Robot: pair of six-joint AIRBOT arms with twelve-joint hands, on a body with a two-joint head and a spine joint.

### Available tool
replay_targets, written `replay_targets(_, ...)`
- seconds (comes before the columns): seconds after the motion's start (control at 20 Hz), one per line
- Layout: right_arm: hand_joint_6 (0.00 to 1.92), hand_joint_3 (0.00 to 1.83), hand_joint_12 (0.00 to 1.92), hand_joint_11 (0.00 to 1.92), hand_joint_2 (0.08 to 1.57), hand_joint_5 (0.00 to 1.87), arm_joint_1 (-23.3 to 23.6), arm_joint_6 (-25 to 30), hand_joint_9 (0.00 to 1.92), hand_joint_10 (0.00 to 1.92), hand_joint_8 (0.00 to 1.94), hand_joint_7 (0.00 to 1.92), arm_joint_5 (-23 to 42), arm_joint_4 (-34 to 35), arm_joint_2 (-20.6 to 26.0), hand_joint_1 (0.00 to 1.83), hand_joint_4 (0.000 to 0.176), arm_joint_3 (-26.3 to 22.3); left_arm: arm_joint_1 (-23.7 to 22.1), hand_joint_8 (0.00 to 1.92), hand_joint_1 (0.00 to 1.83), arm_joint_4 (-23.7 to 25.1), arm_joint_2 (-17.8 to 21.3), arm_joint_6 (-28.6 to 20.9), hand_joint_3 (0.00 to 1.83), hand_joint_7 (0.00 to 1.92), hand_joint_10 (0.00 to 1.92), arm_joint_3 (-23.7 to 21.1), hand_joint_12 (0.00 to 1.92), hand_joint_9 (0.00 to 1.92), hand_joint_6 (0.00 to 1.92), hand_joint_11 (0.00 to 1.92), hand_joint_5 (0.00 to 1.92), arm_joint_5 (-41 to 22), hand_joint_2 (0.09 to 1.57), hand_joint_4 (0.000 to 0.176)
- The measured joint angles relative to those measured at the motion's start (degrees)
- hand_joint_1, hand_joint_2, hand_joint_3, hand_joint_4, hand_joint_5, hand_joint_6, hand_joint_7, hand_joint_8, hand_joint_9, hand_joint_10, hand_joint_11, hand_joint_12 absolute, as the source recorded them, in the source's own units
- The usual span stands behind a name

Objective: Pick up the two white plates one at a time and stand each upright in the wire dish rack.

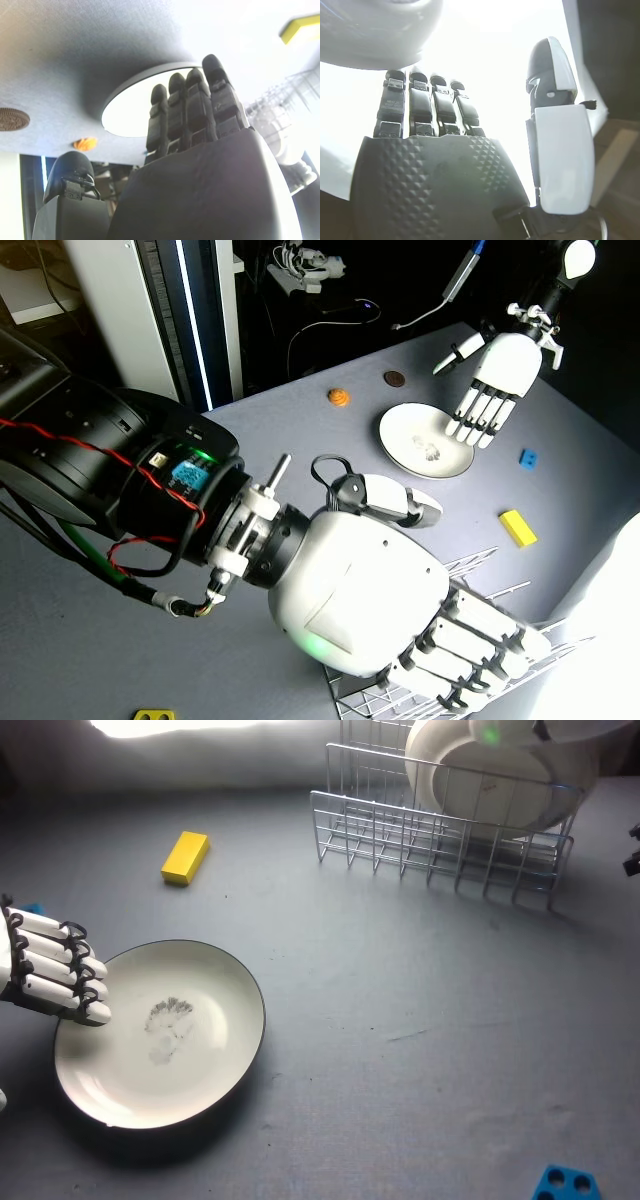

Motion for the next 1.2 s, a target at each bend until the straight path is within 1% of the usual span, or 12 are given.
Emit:
replay_targets(0.1, 0.00, 0.00, 0.00, 0.00, 1.08, 0.00, 0.00, 0.00, 0.00, 0.00, 0.00, 0.00, 0.85, -2.03, 0.00, 0.76, 0.000, -0.15, 0.39, 0.00, 0.00, -0.26, -0.22, 0.00, 0.00, 0.19, 0.00, 0.00, 0.39, 0.17, 0.00, 0.00, 0.18, 0.04, 1.09, 0.000)
replay_targets(0.15, 0.00, 0.00, 0.00, 0.00, 1.09, 0.00, 0.00, 0.00, 0.00, 0.00, 0.00, 0.00, 1.09, -2.99, 0.00, 0.69, 0.000, -0.31, 0.63, 0.01, 0.00, -0.20, -0.31, 0.02, 0.00, 0.20, 0.00, 0.00, 0.42, 0.18, 0.00, 0.00, 0.19, 0.20, 1.10, 0.000)
replay_targets(0.45, 0.00, 0.00, 0.00, 0.00, 1.02, 0.00, 0.00, 0.02, 0.00, 0.00, 0.00, 0.00, 2.78, -9.88, 0.42, 0.78, 0.000, -1.73, 1.95, 0.00, 0.00, 0.17, -0.66, -0.04, 0.00, 0.20, 0.00, 0.00, 0.42, 0.17, 0.00, 0.00, 0.19, 0.22, 1.10, 0.000)
replay_targets(0.55, 0.00, 0.00, 0.00, 0.00, 1.02, 0.00, -0.02, 0.02, 0.00, 0.00, 0.00, 0.00, 4.85, -13.90, 0.72, 0.74, 0.000, -2.40, 2.64, 0.00, 0.00, 0.02, -0.66, -0.26, 0.00, 0.19, 0.00, 0.00, 0.39, 0.17, 0.00, 0.00, 0.18, 0.11, 1.09, 0.000)
replay_targets(0.7, 0.00, 0.00, 0.00, 0.00, 0.96, 0.00, -0.04, 0.02, 0.00, 0.00, 0.00, 0.00, 8.57, -20.74, 1.46, 0.61, 0.000, -4.22, 3.72, 0.00, 0.00, -0.31, -0.70, -0.50, 0.00, 0.21, 0.00, 0.00, 0.44, 0.19, 0.00, 0.00, 0.20, 0.39, 1.10, 0.000)
replay_targets(0.85, 0.00, 0.00, 0.00, 0.00, 1.00, 0.00, -0.11, -1.03, 0.00, 0.00, 0.00, 0.00, 8.92, -22.29, 1.38, 0.55, 0.000, -5.03, 4.09, 0.00, 0.00, -0.39, -0.79, -1.44, 0.00, 0.19, 0.00, 0.15, 0.47, 0.18, 0.00, 0.00, 0.18, 0.46, 1.10, 0.000)
replay_targets(0.9, 0.00, 0.00, 0.00, 0.00, 0.99, 0.00, -0.26, -1.36, 0.00, 0.00, 0.00, 0.00, 9.40, -22.32, 1.33, 0.60, 0.000, -5.05, 4.22, 0.00, 0.00, -0.39, -0.83, -1.95, 0.00, 0.20, 0.00, 0.24, 0.47, 0.19, 0.00, 0.00, 0.18, 0.37, 1.10, 0.000)
replay_targets(0.95, 0.00, 0.00, 0.00, 0.00, 0.99, 0.00, -0.42, -1.66, 0.00, 0.00, 0.00, 0.00, 9.64, -22.36, 1.36, 0.60, 0.000, -5.05, 4.74, 0.00, 0.00, -0.81, -0.92, -2.45, 0.00, 0.17, 0.00, 0.24, 0.41, 0.16, 0.00, 0.00, 0.16, 0.42, 1.10, 0.000)
replay_targets(1.0, 0.00, 0.00, 0.00, 0.00, 1.00, 0.00, -0.50, -1.75, 0.00, 0.00, 0.00, 0.00, 10.10, -22.73, 1.36, 0.58, 0.000, -5.05, 4.94, 0.01, 0.00, -0.79, -0.94, -3.04, 0.00, 0.18, 0.01, 0.24, 0.44, 0.17, 0.00, 0.00, 0.17, 0.48, 1.10, 0.000)
replay_targets(1.1, 0.00, 0.00, 0.00, 0.00, 0.99, 0.00, -0.90, -3.28, 0.00, 0.00, 0.00, 0.00, 10.82, -24.30, 1.62, 0.76, 0.000, -5.29, 6.10, 0.01, 0.00, -1.42, -1.05, -3.74, 0.00, 0.22, 0.01, 0.44, 0.51, 0.20, 0.01, 0.00, 0.20, 0.44, 1.10, 0.000)
replay_targets(1.15, 0.00, 0.00, 0.00, 0.00, 1.00, 0.00, -0.90, -5.75, 0.00, 0.00, 0.00, 0.00, 10.73, -24.50, 1.70, 0.76, 0.000, -5.86, 6.25, 0.00, 0.00, -1.68, -1.25, -4.31, 0.00, 0.21, 0.00, 0.81, 0.49, 0.20, 0.00, 0.00, 0.20, 0.31, 1.10, 0.000)
replay_targets(1.2, 0.00, 0.00, 0.00, 0.00, 0.98, 0.00, -0.90, -7.56, 0.00, 0.00, 0.00, 0.00, 10.71, -24.61, 1.70, 0.85, 0.000, -6.34, 6.67, 0.00, 0.00, -1.75, -1.29, -4.57, 0.00, 0.21, 0.00, 0.83, 0.47, 0.19, 0.00, 0.00, 0.19, 0.28, 1.10, 0.000)
